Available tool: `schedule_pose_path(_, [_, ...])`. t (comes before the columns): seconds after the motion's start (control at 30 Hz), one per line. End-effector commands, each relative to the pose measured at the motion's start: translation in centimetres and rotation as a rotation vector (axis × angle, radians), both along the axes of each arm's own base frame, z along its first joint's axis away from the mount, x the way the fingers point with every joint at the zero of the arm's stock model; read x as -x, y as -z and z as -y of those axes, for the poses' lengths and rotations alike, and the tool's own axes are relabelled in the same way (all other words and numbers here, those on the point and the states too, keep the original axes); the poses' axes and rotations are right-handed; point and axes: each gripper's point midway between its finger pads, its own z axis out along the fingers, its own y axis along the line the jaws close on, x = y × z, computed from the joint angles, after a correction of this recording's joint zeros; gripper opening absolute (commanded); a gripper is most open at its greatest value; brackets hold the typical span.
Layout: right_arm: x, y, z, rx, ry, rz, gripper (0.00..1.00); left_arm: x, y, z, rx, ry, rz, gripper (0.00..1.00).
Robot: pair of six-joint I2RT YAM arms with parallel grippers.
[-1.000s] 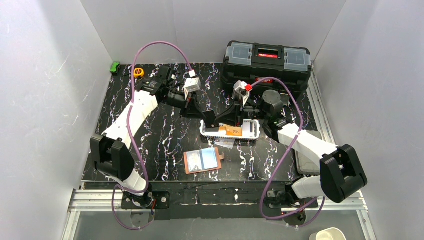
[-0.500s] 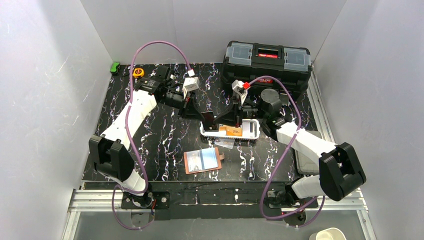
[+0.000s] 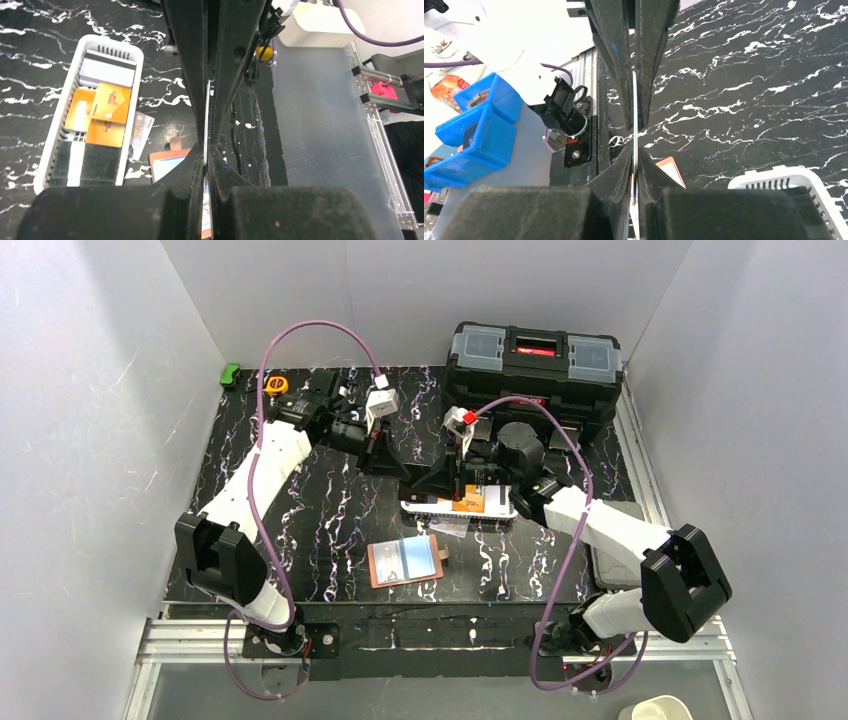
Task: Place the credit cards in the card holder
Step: Place the credit card in the storage box.
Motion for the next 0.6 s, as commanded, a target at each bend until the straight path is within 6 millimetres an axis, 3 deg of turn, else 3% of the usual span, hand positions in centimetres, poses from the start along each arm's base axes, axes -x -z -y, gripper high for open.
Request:
schedule_pose_path(0.0, [1.0, -4.5, -1.6, -0.107, -0.034, 0.11, 0.14, 1.0, -4.1, 1.3, 0.128, 0.064, 0.076, 0.0])
schedule_pose_path(0.17, [0.6, -5.1, -1.6, -0.128, -0.013, 0.118, 0.01, 1.0, -4.1, 1.4, 0.128, 0.06, 0.067, 0.0])
schedule_pose_path(0.27, [0.4, -5.1, -1.3, -0.116, 0.01, 0.121, 0.01, 0.8, -4.1, 1.3, 0.116, 0.048, 0.074, 0.0])
schedule_pose_path(0.33, [0.3, -5.0, -0.8, -0.105, 0.037, 0.132, 0.01, 0.4, -4.1, 1.2, 0.101, 0.024, 0.063, 0.2])
schedule_pose_path(0.4, [0.2, -5.1, -0.3, -0.107, 0.058, 0.144, 0.01, 0.2, -4.0, 1.0, 0.094, 0.003, 0.048, 0.33])
schedule_pose_path(0.5, [0.0, -5.6, 0.3, -0.12, 0.09, 0.149, 0.01, 0.3, -3.7, 0.3, 0.087, -0.02, 0.019, 0.64])
schedule_pose_path(0.57, [-0.3, -6.1, 0.6, -0.14, 0.113, 0.147, 0.01, 0.7, -3.2, 0.1, 0.083, -0.021, -0.009, 0.71])
